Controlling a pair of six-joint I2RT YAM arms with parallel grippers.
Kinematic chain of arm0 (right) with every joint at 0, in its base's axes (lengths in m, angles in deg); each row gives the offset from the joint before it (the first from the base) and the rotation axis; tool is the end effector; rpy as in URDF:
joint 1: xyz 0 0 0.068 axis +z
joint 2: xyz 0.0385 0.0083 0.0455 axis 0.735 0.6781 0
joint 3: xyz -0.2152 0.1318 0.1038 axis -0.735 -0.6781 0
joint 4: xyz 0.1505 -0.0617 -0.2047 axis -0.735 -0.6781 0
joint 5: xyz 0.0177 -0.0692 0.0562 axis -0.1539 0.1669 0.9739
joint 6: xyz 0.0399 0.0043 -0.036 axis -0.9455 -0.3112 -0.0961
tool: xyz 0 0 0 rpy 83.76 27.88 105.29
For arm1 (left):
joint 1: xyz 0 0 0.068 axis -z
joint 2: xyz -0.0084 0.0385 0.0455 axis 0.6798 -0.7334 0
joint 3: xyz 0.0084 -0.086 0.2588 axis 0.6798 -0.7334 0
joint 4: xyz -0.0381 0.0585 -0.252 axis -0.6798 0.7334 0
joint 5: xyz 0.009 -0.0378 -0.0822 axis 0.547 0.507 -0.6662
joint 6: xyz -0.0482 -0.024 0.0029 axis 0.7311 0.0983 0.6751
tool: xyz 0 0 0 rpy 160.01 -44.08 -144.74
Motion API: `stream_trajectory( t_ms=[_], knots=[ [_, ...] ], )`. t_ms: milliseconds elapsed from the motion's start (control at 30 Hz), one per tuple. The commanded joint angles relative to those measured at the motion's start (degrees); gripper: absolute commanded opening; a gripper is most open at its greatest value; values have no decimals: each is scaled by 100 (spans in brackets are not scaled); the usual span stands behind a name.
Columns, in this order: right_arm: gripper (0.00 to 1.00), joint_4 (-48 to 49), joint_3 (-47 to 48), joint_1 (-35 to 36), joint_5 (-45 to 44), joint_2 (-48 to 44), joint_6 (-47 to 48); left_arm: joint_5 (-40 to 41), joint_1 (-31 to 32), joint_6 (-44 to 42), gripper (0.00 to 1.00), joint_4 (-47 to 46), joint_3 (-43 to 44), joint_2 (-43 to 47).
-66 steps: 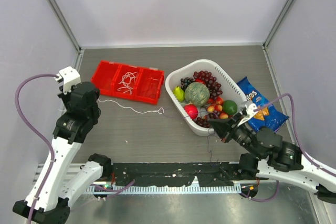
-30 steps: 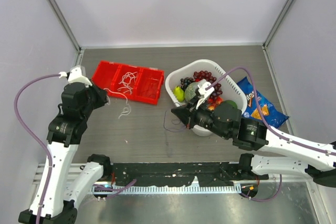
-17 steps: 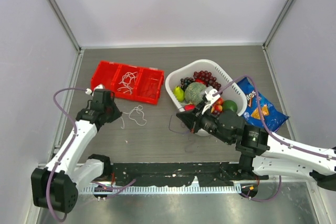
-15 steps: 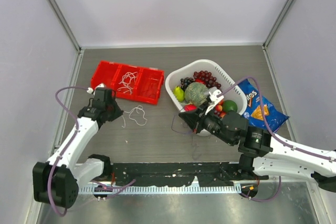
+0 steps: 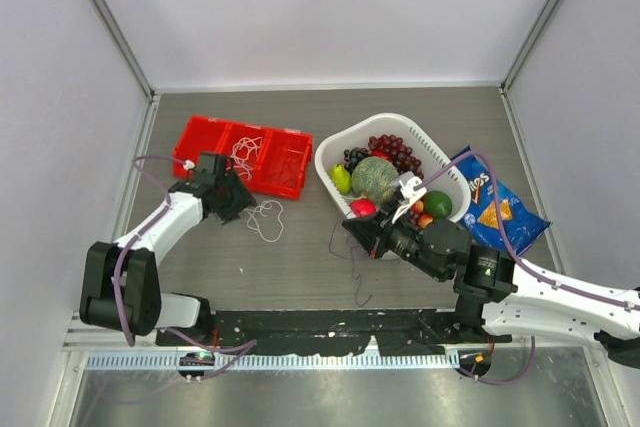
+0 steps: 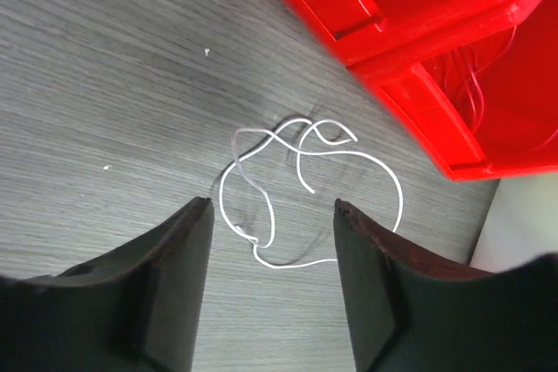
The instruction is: Untangle the cables
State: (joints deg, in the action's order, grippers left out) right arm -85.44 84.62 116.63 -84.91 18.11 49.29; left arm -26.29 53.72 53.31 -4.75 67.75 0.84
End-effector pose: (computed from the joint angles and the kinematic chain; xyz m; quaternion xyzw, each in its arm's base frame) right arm 0.0731 0.1593 0.3303 -0.1705 0.7200 0.3948 0.5446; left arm 0.2555 -0.0497 0.1971 -0.2981 0.9149 -0.1407 0.2330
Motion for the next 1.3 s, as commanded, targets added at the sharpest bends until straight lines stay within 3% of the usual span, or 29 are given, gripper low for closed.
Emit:
stream_trajectory(
  t_ms=[0,100,133,300,467,667,767,900,1033,1267],
  knots=[
    [1,317,-30,11,19,-82,-104,62,62,121,71,-205,-227,548],
    [1,309,-74,11,-7,-118,-78,62,88,138,96,-231,-359,637],
    [1,309,-83,3,10,-100,-60,10,79,138,100,-266,-386,611],
    [1,291,-83,11,45,-39,-78,-175,123,410,98,-258,-307,128],
    [1,344,-215,11,10,-161,-183,-44,421,981,82,-284,-254,-408],
    [1,300,-250,11,37,-311,-254,878,782,1824,71,225,-61,-874],
    [1,221,-242,11,19,-355,-245,1361,905,2124,50,690,246,-1120],
    [1,186,-233,3,-34,-416,-218,1775,1055,2300,35,1104,545,-1314],
    [1,168,-268,3,-51,-425,-210,1951,1073,2222,0,1070,555,-1025],
    [1,133,-303,3,-191,-522,-166,2425,1064,1361,0,903,555,274]
  ],
)
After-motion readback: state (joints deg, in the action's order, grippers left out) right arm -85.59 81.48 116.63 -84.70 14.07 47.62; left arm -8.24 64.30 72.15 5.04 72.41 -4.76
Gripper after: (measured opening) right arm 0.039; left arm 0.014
